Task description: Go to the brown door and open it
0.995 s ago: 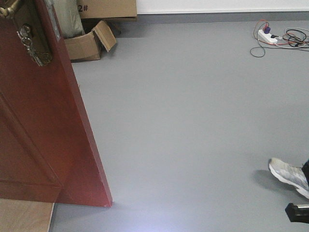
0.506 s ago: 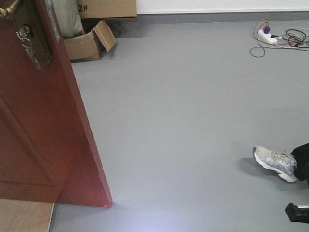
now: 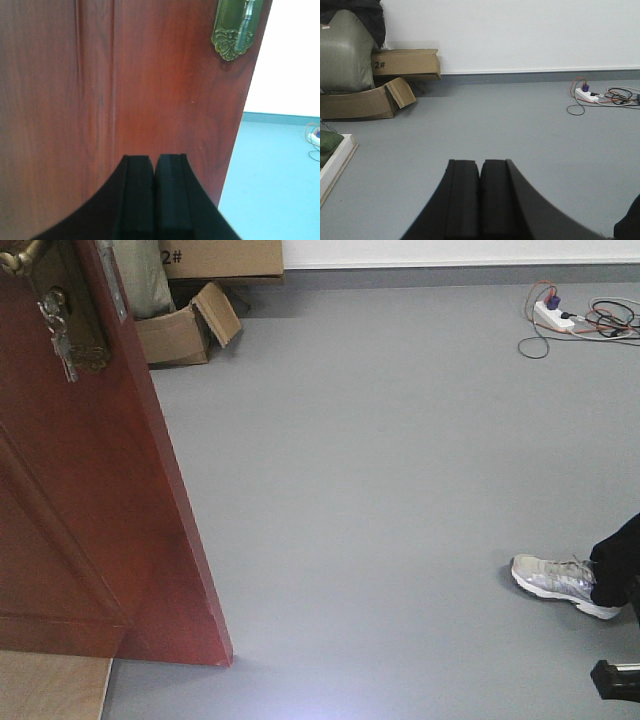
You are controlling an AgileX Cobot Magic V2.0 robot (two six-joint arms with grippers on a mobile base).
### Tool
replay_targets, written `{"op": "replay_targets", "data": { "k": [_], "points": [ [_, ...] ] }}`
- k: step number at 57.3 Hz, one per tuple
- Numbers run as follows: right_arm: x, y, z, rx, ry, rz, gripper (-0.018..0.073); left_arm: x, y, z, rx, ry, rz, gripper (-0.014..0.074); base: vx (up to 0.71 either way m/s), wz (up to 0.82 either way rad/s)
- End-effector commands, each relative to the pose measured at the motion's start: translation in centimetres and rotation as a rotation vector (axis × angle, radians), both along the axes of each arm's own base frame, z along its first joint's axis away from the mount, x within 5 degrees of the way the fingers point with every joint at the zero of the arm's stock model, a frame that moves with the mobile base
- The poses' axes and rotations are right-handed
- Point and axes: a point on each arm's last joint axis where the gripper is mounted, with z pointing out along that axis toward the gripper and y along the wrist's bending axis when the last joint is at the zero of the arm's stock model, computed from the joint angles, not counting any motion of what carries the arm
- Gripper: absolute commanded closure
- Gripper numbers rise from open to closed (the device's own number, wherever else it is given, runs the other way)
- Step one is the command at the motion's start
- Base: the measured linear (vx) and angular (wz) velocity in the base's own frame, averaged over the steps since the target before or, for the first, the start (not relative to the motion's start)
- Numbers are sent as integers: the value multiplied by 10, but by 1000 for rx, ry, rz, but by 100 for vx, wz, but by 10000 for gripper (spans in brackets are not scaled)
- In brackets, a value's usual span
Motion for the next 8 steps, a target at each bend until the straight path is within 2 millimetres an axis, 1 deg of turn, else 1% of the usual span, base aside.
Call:
{"op": "replay_targets", "data": {
  "k": [1,8],
  "points": [
    [1,-1,6,-4,-88,-6,559,-2,-1,13,-15,-108,-13,600,0,0],
    [1,-1,6,-4,-88,-6,559,-2,-1,13,-15,-108,-13,600,0,0]
  ]
}}
